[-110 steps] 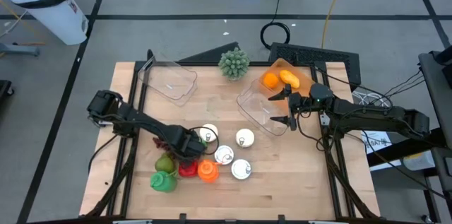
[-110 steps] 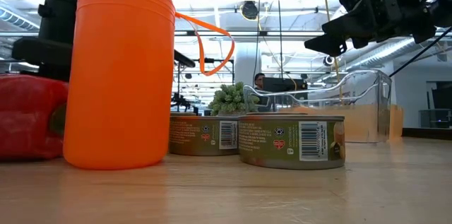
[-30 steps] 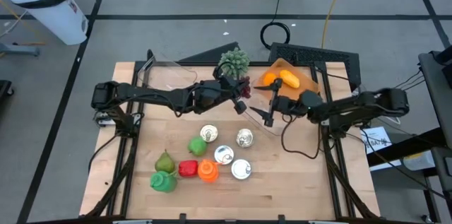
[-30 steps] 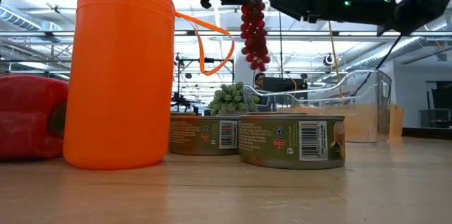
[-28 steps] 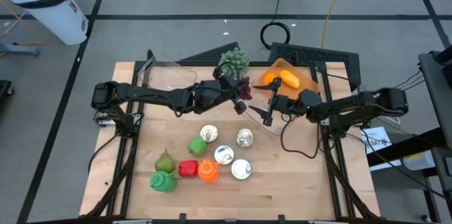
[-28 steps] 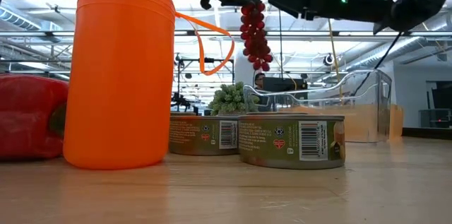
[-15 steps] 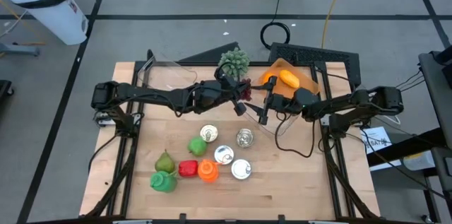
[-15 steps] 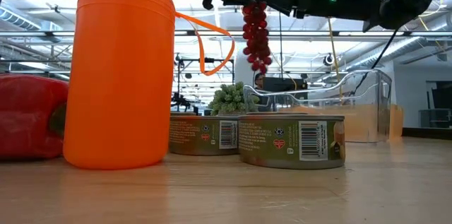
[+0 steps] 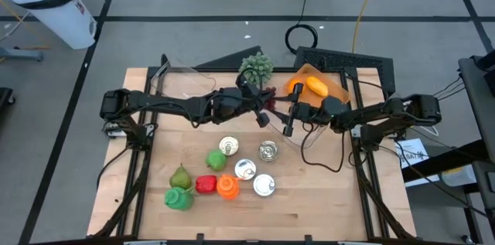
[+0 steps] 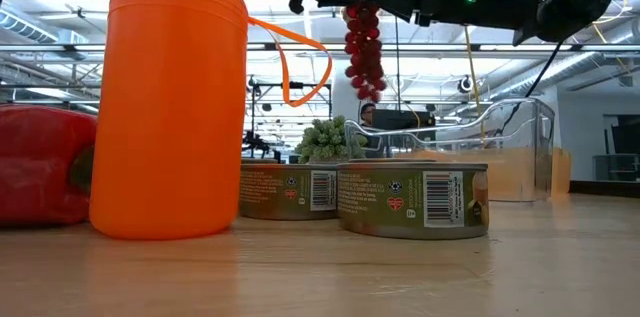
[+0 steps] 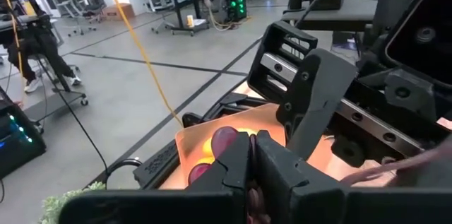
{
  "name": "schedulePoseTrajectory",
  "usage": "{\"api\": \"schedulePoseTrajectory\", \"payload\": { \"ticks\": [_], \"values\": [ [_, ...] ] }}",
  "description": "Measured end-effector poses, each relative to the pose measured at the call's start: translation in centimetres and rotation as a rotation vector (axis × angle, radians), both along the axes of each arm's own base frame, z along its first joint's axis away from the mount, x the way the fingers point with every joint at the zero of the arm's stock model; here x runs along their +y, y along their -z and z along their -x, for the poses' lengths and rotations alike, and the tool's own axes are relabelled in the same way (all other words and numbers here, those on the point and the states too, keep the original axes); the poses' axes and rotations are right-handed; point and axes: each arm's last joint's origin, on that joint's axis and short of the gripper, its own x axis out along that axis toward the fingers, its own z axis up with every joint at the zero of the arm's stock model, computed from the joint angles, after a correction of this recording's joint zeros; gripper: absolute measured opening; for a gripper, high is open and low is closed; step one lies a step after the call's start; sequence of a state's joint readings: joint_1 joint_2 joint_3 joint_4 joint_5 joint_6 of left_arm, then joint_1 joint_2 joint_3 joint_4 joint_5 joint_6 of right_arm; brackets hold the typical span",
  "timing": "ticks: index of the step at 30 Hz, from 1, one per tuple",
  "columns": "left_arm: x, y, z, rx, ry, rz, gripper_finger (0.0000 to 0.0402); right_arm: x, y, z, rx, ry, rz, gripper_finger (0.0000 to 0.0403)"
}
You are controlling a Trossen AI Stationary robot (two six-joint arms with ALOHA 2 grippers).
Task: Pick & Place Food Item
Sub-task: Put the red grapes into the orange bin
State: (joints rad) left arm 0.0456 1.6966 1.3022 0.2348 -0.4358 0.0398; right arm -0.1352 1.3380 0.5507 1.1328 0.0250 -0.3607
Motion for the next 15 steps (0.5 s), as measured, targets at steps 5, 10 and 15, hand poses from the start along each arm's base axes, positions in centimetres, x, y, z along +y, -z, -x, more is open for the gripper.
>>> {"api": "schedulePoseTrajectory", "payload": {
  "ticks": [5, 10, 15],
  "values": [
    [0.00, 0.00, 0.00, 0.000, 0.001, 0.000, 0.0010, 0.00, -0.01, 0.00, 0.000, 0.001, 0.003, 0.0107],
    [0.00, 0.00, 0.00, -0.002, 0.000, 0.003, 0.0024, 0.00, 0.07, -0.02, 0.008, 0.001, 0.002, 0.0041],
    [-0.07, 0.02, -0.03, 0.003, 0.025, 0.000, 0.0011, -0.01, 0.21, -0.05, 0.022, 0.000, -0.007, 0.0004]
  ]
}}
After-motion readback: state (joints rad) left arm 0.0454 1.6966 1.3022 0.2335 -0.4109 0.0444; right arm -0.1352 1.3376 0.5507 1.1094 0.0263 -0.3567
